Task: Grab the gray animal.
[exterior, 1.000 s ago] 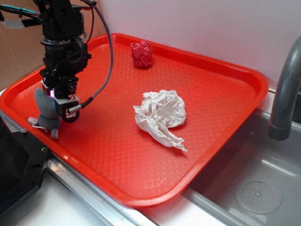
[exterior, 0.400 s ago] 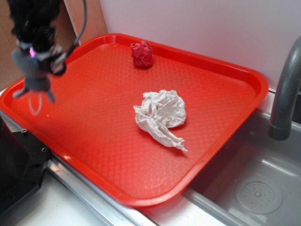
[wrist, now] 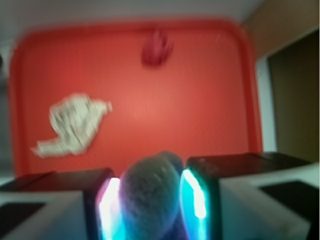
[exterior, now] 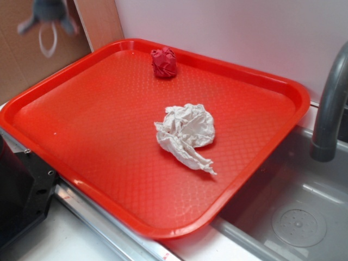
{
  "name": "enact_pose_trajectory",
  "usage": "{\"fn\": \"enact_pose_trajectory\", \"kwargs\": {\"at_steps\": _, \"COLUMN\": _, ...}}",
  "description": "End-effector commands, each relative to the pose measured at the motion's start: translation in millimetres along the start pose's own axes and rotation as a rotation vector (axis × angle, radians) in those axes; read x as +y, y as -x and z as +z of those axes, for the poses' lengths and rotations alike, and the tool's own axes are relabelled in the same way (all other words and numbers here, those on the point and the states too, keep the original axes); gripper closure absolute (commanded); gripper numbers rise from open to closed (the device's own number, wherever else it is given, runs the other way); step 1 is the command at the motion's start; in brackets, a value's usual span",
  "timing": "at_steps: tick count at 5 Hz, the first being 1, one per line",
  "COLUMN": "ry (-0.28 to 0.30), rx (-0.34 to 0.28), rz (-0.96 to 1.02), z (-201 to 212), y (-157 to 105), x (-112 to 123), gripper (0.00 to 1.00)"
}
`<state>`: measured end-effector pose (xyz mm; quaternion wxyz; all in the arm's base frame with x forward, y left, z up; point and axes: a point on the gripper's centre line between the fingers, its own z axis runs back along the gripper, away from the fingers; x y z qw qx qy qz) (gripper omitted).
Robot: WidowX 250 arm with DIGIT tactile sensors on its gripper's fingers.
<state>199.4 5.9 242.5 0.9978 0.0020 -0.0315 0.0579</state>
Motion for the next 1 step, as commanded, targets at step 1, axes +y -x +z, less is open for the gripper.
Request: {"fn": "enact_pose_trajectory", "kwargs": {"at_steps": 1, "ry": -0.025, "rx": -0.051, "rz": 0.038, "z": 29.5, "y": -8.0, "x": 11.8, "gripper": 1.0}}
